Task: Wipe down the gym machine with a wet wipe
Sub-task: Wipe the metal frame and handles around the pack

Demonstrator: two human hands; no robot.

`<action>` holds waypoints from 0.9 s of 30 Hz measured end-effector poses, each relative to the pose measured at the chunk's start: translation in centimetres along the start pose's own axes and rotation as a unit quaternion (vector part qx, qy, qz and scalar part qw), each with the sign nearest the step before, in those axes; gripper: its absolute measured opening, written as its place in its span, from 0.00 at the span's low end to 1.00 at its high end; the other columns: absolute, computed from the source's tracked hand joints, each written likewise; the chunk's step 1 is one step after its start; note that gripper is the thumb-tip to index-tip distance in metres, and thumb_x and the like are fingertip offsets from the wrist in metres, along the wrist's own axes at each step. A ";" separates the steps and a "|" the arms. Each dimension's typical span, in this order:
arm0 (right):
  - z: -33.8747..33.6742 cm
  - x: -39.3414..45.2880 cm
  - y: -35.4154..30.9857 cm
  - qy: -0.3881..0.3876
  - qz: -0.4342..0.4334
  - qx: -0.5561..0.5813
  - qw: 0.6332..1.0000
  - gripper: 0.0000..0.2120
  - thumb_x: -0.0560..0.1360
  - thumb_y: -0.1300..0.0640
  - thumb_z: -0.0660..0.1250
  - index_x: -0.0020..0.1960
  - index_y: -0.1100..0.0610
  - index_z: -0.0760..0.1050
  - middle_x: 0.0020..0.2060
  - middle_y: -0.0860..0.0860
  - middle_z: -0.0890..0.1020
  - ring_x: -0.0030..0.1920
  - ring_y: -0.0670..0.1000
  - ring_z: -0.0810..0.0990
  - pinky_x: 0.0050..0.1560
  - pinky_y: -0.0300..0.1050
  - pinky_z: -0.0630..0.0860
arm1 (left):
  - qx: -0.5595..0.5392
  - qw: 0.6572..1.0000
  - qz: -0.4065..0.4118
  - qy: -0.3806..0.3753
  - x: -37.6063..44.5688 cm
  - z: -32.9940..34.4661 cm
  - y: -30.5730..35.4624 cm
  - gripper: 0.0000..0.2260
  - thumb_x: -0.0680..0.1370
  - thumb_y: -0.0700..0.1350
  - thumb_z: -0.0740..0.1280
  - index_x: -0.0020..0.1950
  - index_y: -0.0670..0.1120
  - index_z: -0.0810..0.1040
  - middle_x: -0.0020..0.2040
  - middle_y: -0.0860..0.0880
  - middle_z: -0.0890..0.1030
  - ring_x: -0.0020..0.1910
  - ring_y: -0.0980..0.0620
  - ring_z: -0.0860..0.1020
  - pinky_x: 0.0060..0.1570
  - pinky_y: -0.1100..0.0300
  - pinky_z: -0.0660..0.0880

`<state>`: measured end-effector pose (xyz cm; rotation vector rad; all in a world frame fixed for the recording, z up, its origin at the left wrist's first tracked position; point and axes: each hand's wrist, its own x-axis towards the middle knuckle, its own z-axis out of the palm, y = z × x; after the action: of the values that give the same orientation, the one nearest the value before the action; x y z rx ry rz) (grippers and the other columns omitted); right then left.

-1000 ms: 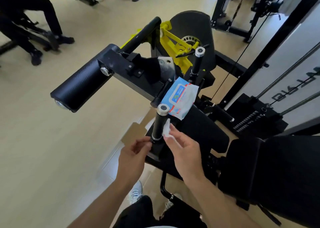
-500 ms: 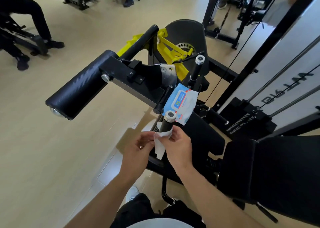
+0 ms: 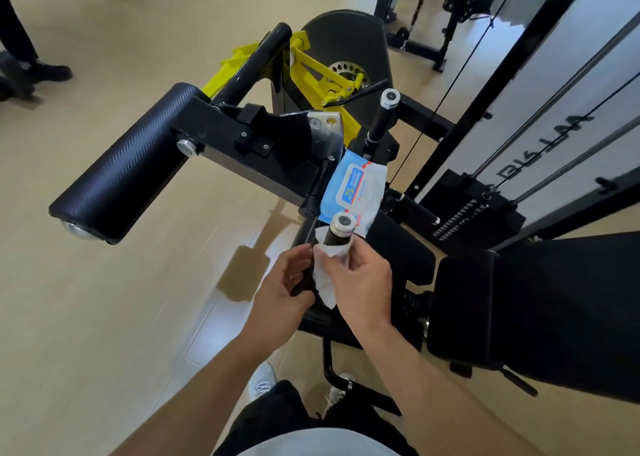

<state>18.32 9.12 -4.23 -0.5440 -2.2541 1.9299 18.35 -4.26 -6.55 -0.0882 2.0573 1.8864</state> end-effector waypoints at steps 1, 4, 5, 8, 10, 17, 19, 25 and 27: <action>0.0 0.3 -0.7 0.011 -0.018 0.017 1.000 0.09 0.72 0.52 0.78 0.49 0.39 0.83 0.49 0.40 0.87 0.54 0.42 0.84 0.56 0.48 0.82 | -0.008 1.000 0.004 0.002 0.2 -0.3 0.2 0.32 0.67 0.30 0.64 0.67 0.54 0.74 0.63 0.60 0.81 0.66 0.59 0.77 0.66 0.57 0.73; -0.3 1.0 -1.5 0.009 -0.016 0.030 0.999 0.10 0.71 0.52 0.79 0.49 0.39 0.83 0.51 0.41 0.86 0.56 0.42 0.84 0.55 0.44 0.82 | -0.044 0.998 0.019 -0.027 1.0 -1.0 0.6 0.33 0.65 0.34 0.63 0.68 0.55 0.73 0.65 0.60 0.79 0.67 0.58 0.76 0.67 0.56 0.73; -0.4 0.9 -1.4 -0.004 0.002 0.023 1.000 0.10 0.71 0.53 0.79 0.50 0.42 0.84 0.50 0.42 0.87 0.55 0.42 0.84 0.55 0.45 0.82 | -0.050 0.997 0.019 -0.058 1.3 -1.1 0.6 0.32 0.67 0.36 0.65 0.70 0.56 0.71 0.65 0.61 0.79 0.68 0.58 0.75 0.66 0.57 0.73; -0.6 0.3 -0.1 -0.058 0.070 -0.025 0.996 0.09 0.72 0.55 0.78 0.50 0.46 0.84 0.45 0.45 0.88 0.49 0.45 0.86 0.53 0.50 0.83 | 0.004 0.993 0.027 -0.113 1.7 -0.4 0.0 0.32 0.71 0.44 0.72 0.73 0.58 0.68 0.67 0.60 0.78 0.67 0.57 0.77 0.66 0.55 0.74; -0.8 -0.3 0.1 -0.070 0.082 -0.025 0.994 0.08 0.75 0.57 0.76 0.52 0.47 0.84 0.44 0.45 0.88 0.48 0.44 0.86 0.51 0.44 0.80 | 0.045 0.995 0.041 -0.083 2.0 0.0 -0.4 0.25 0.75 0.43 0.74 0.68 0.61 0.72 0.62 0.62 0.80 0.62 0.59 0.79 0.62 0.57 0.77; -2.9 -0.1 -1.2 -0.163 0.017 0.020 0.986 0.25 0.78 0.69 0.69 0.70 0.51 0.74 0.62 0.46 0.83 0.65 0.45 0.80 0.64 0.41 0.77 | 0.060 0.997 0.038 -0.024 4.1 -2.8 1.3 0.08 0.74 0.38 0.77 0.48 0.49 0.85 0.42 0.53 0.86 0.42 0.58 0.83 0.45 0.69 0.75; -3.1 -0.2 -0.6 -0.166 0.029 -0.017 0.986 0.27 0.77 0.73 0.66 0.73 0.53 0.73 0.62 0.45 0.83 0.65 0.44 0.80 0.67 0.42 0.75 | 0.073 0.997 0.030 -0.013 4.4 -2.8 1.4 0.09 0.75 0.36 0.75 0.46 0.50 0.85 0.39 0.57 0.85 0.38 0.62 0.81 0.42 0.71 0.74; -0.9 -0.8 -0.3 -0.031 0.061 -0.006 0.998 0.16 0.74 0.64 0.75 0.61 0.53 0.83 0.51 0.45 0.88 0.54 0.44 0.85 0.62 0.45 0.80 | 0.061 0.992 0.025 0.111 4.9 -1.3 2.1 0.08 0.74 0.40 0.76 0.49 0.52 0.82 0.41 0.57 0.83 0.38 0.61 0.79 0.39 0.71 0.73; -0.4 -0.8 -0.7 0.007 0.036 0.009 0.999 0.17 0.74 0.62 0.76 0.62 0.54 0.82 0.52 0.45 0.87 0.55 0.44 0.85 0.59 0.43 0.80 | 0.041 0.984 0.031 0.173 3.9 -1.0 2.6 0.08 0.73 0.43 0.78 0.48 0.50 0.80 0.40 0.57 0.80 0.37 0.62 0.77 0.39 0.72 0.72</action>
<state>19.05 9.10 -3.37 -0.6435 -2.2356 1.9716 13.79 -4.26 -5.15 -0.3602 2.3859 1.9307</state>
